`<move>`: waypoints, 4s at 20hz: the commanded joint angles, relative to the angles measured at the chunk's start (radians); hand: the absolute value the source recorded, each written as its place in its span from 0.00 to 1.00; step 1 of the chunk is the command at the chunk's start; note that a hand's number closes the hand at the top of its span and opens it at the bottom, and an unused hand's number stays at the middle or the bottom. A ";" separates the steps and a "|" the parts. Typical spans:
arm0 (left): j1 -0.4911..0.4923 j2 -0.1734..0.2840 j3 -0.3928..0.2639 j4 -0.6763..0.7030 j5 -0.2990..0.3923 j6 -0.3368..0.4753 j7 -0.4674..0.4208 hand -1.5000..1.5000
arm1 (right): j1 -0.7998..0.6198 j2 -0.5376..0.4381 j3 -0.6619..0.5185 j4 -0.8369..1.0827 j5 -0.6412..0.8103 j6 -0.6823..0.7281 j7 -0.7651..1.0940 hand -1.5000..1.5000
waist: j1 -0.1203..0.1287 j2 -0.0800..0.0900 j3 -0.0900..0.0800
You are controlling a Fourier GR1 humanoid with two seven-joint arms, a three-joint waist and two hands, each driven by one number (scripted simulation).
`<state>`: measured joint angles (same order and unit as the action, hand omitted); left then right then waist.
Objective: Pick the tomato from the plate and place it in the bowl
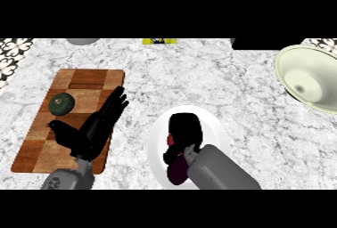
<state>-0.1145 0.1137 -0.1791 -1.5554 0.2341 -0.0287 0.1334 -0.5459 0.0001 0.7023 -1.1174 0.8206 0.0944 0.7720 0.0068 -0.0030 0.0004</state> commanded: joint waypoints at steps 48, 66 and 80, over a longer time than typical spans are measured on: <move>-0.015 -0.027 0.069 -0.037 -0.028 -0.049 0.059 0.50 | -0.191 -0.459 -0.658 -0.487 0.194 0.193 0.230 1.00 | -0.003 0.003 -0.001; -0.001 -0.056 0.038 0.008 -0.063 -0.078 0.012 0.50 | -0.383 -0.605 -0.873 0.459 0.253 -0.279 -0.311 1.00 | 0.032 0.015 0.000; -0.036 -0.056 0.063 -0.002 -0.043 -0.081 0.027 0.50 | -0.365 -0.650 -1.112 0.792 0.069 -0.423 -0.542 0.00 | 0.045 0.024 0.004</move>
<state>-0.1546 0.0518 -0.1273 -1.5534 0.1828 -0.1046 0.1585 -0.9037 -0.6595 -0.3442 -0.3663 0.9532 -0.2691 0.3123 0.0574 0.0248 0.0047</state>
